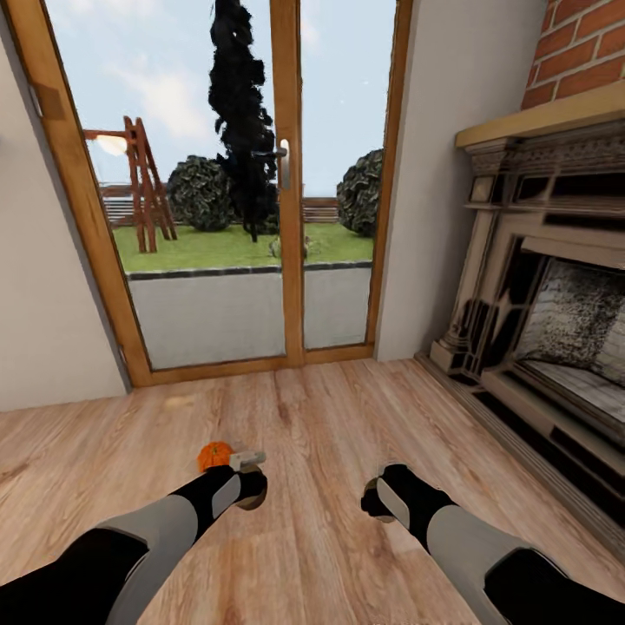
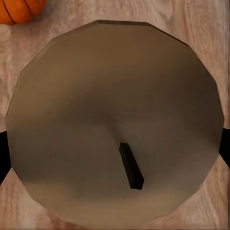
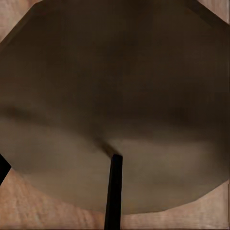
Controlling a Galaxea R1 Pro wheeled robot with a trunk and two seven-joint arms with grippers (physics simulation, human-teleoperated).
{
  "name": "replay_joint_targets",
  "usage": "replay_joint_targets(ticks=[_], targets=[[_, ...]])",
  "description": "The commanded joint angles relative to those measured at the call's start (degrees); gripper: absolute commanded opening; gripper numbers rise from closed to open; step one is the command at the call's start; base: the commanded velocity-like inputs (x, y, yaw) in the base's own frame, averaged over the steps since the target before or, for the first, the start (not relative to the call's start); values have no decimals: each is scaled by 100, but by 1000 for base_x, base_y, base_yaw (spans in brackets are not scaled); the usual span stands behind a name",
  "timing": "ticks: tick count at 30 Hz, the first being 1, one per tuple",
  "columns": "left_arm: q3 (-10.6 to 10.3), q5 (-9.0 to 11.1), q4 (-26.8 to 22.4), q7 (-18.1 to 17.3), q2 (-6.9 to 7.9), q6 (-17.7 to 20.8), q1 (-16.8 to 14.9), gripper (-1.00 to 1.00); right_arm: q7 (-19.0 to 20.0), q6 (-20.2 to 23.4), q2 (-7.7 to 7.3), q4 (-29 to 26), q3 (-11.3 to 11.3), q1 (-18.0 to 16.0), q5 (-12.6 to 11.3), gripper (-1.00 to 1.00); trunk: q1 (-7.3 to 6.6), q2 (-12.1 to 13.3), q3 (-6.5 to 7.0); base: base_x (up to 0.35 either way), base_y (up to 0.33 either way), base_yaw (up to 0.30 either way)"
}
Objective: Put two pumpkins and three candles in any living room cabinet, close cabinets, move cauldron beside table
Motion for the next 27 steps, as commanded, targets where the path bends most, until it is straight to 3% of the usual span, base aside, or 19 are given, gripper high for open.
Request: replay_joint_targets(ticks=[1,4,9,27], targets=[[-38,73,-12,31,17,26,1,-100,-33,-66,0,35,47,6,-47,-100,-2,-3,-1,0,0,-293],[-19,232,180,29,127,-157,4,-100,113,-275,-2,251,45,34,-47,-100,-2,-3,8,0,0,-293],[-16,530,376,26,157,-207,4,-100,458,-361,-2,618,35,52,-47,-100,-2,-3,24,0,0,-293],[-17,574,415,22,150,-220,6,-100,607,-384,-2,694,36,61,-51,-100,-2,-3,66,0,0,-293]])
